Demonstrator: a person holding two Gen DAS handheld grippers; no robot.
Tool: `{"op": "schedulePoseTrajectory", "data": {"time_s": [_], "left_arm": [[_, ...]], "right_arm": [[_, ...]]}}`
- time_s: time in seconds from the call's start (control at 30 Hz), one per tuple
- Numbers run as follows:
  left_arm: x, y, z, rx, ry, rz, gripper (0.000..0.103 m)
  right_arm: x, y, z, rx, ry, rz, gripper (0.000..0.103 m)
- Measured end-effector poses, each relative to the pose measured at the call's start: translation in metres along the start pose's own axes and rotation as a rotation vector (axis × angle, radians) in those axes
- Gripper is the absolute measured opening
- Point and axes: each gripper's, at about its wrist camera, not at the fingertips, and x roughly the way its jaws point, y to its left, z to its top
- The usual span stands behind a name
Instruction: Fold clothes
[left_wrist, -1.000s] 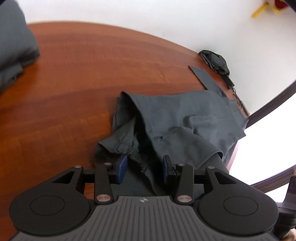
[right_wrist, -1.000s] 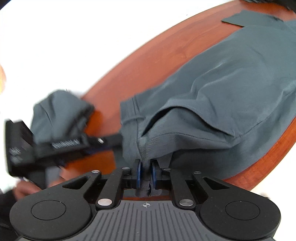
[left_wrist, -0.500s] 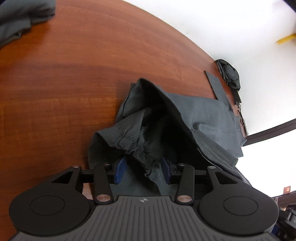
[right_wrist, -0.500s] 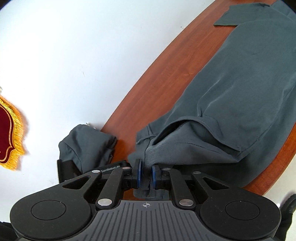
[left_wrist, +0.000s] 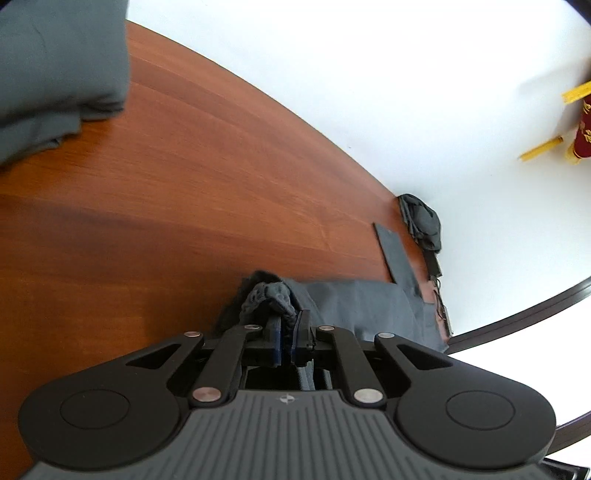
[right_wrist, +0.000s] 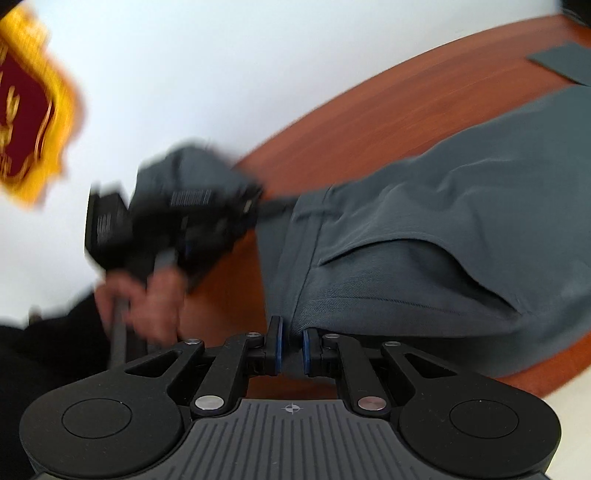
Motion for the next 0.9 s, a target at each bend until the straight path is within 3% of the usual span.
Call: {"op": "schedulePoseTrajectory", "data": {"time_s": [0.2, 0.3, 0.4, 0.43, 0.67, 0.77, 0.9], "left_arm": [[0.002, 0.014, -0.005, 0.031, 0.017, 0.094, 0.01], [0.001, 0.02, -0.009, 0.047, 0.021, 0.137, 0.011], [-0.012, 0.019, -0.014, 0.078, -0.001, 0.175, 0.024], [-0.018, 0.018, -0.017, 0.084, -0.009, 0.185, 0.029], [-0.052, 0.006, -0.026, 0.129, -0.061, 0.218, 0.037], [-0.058, -0.006, -0.028, 0.189, -0.057, 0.216, 0.038], [-0.054, -0.031, -0.036, 0.342, -0.023, 0.187, 0.039]], "right_arm": [[0.055, 0.013, -0.008, -0.109, 0.18, -0.027, 0.013], [0.054, 0.012, -0.011, -0.119, 0.18, -0.034, 0.013], [0.054, 0.012, -0.013, -0.129, 0.181, -0.04, 0.013], [0.054, 0.012, -0.014, -0.132, 0.181, -0.042, 0.016], [0.052, 0.012, -0.02, -0.154, 0.181, -0.057, 0.031], [0.051, 0.011, -0.023, -0.164, 0.182, -0.063, 0.031], [0.033, 0.01, -0.026, -0.205, 0.143, -0.126, 0.031]]}}
